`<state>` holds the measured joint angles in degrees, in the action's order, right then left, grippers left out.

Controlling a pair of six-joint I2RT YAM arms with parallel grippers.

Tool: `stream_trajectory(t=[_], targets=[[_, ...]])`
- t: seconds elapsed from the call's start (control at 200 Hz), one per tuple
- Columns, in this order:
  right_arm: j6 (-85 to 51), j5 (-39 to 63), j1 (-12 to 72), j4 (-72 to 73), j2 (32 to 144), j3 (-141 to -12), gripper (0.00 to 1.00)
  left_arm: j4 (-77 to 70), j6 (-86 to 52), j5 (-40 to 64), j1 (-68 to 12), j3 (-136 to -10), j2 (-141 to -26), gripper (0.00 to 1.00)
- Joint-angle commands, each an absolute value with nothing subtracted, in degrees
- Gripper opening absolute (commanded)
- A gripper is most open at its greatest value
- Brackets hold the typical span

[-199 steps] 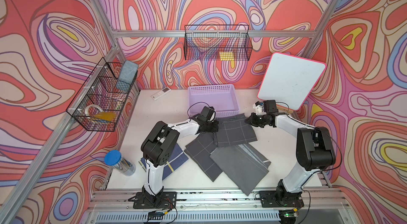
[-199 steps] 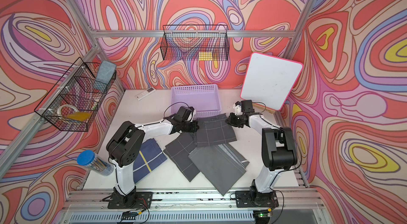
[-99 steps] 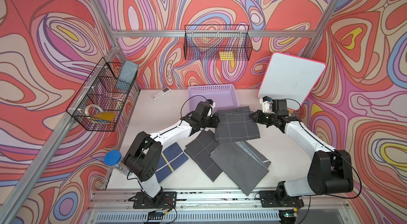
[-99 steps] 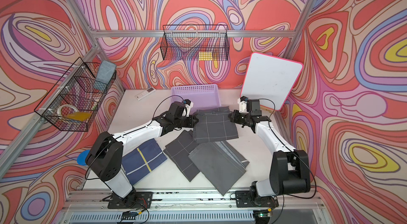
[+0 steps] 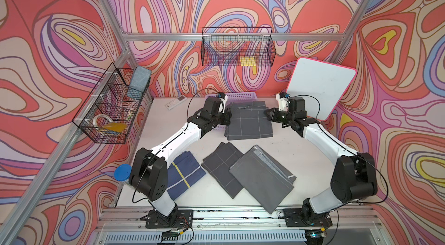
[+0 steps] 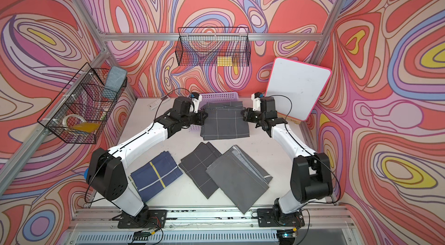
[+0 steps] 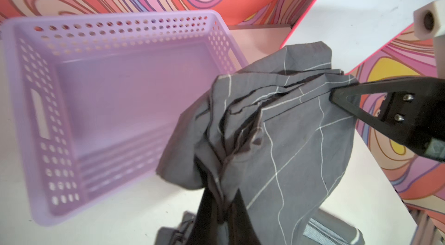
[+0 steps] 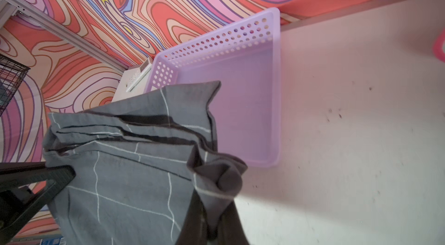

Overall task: Put the folded pillowcase in the basket
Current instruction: Place the pillowcase in the basket.

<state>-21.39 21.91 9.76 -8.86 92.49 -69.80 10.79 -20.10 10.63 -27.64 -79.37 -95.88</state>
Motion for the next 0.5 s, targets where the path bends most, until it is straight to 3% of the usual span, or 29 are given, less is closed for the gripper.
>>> stream_trajectory(t=[0.0,0.496], targets=[[-22.5,18.0,11.1,-3.2,97.4,-74.5,0.00,10.3,-14.6,9.1,-25.5,-82.4,-98.7,0.00],[-23.3,18.3,14.0,3.3,121.8,-97.9,0.00,3.4,-7.3,10.9,-18.2,-94.8,-113.5,0.00]])
